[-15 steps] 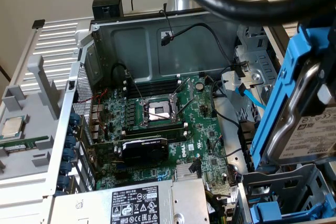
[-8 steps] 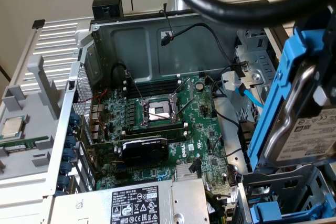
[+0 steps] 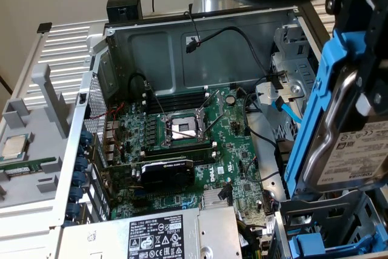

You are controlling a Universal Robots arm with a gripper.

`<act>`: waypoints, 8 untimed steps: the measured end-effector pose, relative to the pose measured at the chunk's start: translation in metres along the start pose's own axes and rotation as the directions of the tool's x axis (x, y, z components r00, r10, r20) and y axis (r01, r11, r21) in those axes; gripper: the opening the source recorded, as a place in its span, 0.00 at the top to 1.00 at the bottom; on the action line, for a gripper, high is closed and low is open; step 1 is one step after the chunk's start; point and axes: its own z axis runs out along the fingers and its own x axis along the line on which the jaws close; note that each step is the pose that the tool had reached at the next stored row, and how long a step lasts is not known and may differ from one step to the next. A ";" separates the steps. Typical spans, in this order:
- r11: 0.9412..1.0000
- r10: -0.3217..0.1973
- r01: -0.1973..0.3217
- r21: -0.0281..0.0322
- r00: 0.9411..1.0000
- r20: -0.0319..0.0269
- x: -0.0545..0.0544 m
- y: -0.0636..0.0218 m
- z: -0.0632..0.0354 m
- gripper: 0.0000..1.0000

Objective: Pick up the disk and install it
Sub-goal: 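Insert the disk into the insertion slot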

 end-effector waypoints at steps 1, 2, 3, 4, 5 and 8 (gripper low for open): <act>1.000 -0.001 0.001 0.000 1.000 -0.003 -0.001 -0.0001 0.0001 0.63; 1.000 -0.003 0.003 0.000 1.000 -0.003 -0.001 -0.0001 0.0003 0.63; 1.000 -0.004 0.004 0.000 1.000 -0.003 -0.001 -0.0003 0.0006 0.63; 1.000 -0.005 0.005 0.000 1.000 -0.003 -0.001 -0.0007 0.0006 0.63; 1.000 -0.006 0.006 0.000 1.000 -0.003 -0.001 -0.0009 0.0008 0.63; 1.000 -0.007 0.007 0.000 1.000 -0.003 -0.001 -0.0018 0.0018 0.63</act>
